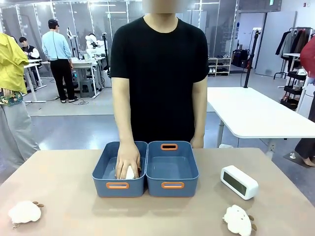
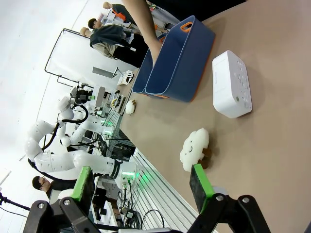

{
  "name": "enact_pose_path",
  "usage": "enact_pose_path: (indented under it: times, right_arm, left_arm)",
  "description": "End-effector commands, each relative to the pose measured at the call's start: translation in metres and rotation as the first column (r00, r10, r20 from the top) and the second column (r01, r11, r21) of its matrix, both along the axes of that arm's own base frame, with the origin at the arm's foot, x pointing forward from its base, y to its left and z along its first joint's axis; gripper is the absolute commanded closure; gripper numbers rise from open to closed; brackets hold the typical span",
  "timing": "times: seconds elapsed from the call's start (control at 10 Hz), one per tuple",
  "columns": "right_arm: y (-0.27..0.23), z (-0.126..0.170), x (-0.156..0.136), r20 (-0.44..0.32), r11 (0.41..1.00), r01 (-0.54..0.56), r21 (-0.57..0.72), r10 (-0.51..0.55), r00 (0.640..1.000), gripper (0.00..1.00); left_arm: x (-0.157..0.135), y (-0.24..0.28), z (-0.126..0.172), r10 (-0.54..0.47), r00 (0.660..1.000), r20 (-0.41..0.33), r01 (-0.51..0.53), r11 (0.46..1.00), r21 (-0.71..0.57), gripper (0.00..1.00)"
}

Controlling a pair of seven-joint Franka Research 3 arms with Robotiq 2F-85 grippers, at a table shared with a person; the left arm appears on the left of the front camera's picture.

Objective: Sort the digital clocks into the basket.
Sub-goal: Pick up the Digital clock from the table and place it into the empty Plastic storage basket.

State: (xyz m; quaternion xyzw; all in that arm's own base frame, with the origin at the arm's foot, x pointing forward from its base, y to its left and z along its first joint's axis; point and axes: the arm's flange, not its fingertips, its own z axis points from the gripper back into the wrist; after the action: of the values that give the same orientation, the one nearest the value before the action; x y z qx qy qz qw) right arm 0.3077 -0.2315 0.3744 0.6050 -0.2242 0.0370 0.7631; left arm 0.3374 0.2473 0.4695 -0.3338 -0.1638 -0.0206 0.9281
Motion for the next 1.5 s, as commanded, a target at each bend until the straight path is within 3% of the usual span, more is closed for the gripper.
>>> enact_pose_path:
  times: [0.0,0.1,0.4,0.7,0.9,1.1,1.3,1.4]
  right_arm:
    - [0.0,0.001,-0.001,0.011,1.0,0.0,0.008,0.0,1.0,0.0]
    - [0.0,0.001,-0.001,0.011,1.0,0.0,0.008,0.0,1.0,0.0]
    - [0.0,0.001,-0.001,0.011,1.0,0.0,0.008,0.0,1.0,0.0]
    - [0.0,0.001,-0.001,0.011,1.0,0.0,0.008,0.0,1.0,0.0]
    - [0.0,0.001,-0.001,0.011,1.0,0.0,0.008,0.0,1.0,0.0]
    - [0.0,0.001,-0.001,0.011,1.0,0.0,0.008,0.0,1.0,0.0]
    - [0.0,0.001,-0.001,0.011,1.0,0.0,0.008,0.0,1.0,0.0]
    - [0.0,0.001,-0.001,0.011,1.0,0.0,0.008,0.0,1.0,0.0]
  left_arm:
    - [0.007,-0.008,0.011,0.008,1.0,-0.017,-0.008,1.0,0.001,0.22]
    - [0.013,-0.018,0.016,0.011,0.999,-0.044,-0.011,1.0,0.002,0.22]
    - [0.035,-0.087,0.049,-0.087,0.996,-0.027,0.089,0.993,0.08,0.22]
    - [0.043,-0.214,0.105,-0.242,0.97,-0.016,0.241,0.953,0.184,0.22]
    - [0.052,-0.309,0.139,-0.27,0.962,-0.023,0.269,0.939,0.216,0.22]
    - [0.072,-0.397,0.14,-0.303,0.951,-0.066,0.31,0.921,0.235,0.22]
    - [0.087,-0.472,0.118,-0.33,0.942,-0.063,0.334,0.905,0.262,0.22]
    - [0.09,-0.51,0.101,-0.322,0.941,-0.105,0.338,0.895,0.29,0.22]
